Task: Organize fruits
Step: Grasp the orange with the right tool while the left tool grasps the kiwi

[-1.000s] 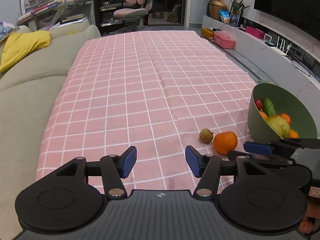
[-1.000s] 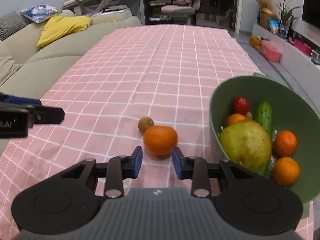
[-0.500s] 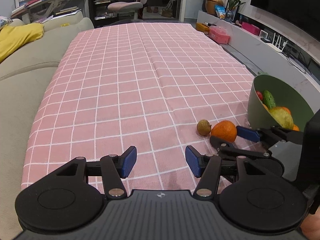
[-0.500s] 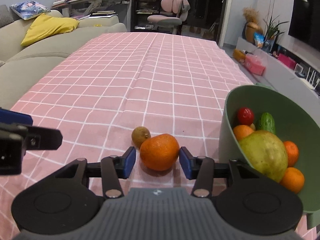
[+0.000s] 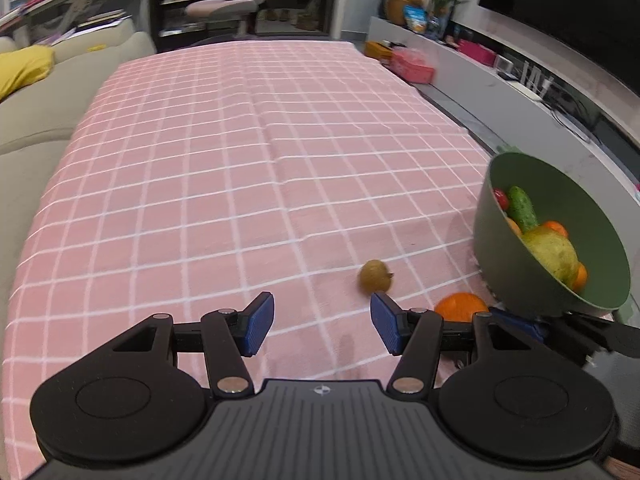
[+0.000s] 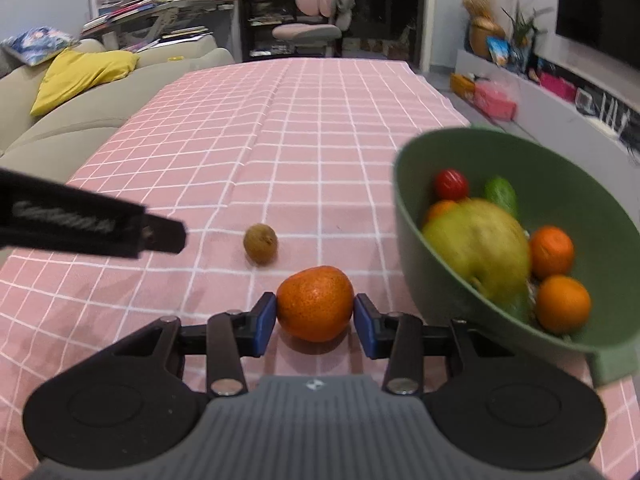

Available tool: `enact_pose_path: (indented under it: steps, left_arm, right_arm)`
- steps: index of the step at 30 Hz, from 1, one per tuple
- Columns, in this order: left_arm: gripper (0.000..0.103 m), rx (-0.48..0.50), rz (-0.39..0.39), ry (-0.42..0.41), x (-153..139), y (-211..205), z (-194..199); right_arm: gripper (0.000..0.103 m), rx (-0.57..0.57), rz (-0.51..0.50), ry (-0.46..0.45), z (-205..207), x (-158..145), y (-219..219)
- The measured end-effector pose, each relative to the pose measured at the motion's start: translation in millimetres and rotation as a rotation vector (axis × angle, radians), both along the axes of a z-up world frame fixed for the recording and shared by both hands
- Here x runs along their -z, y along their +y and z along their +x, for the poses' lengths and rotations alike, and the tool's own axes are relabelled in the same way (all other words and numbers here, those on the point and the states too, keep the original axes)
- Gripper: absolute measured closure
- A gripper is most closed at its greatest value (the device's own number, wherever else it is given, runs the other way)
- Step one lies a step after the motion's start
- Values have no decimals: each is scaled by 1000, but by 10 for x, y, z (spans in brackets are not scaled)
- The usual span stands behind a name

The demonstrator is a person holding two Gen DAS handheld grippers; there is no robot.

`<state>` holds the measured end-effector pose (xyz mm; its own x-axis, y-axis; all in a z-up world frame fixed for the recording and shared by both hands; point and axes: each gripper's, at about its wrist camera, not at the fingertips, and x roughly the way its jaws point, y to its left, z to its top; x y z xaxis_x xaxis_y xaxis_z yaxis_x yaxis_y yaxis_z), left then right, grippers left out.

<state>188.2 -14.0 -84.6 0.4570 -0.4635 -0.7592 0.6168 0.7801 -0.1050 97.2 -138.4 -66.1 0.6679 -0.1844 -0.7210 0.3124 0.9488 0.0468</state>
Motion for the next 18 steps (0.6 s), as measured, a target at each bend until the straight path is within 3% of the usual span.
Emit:
enact_pose_path:
  steps: [7,16,18]
  left_arm:
    - [41,80,44,-17,143,-351,37]
    - [43,108,83,-11,314,-637,72]
    - [50,108,85,-16,323,-652,72]
  right_arm:
    - [63,42,78,24,-190,-41,-186]
    - [63,31,91,22,-236,-49,-317]
    - [62,24,84,17,-238,-40,-304]
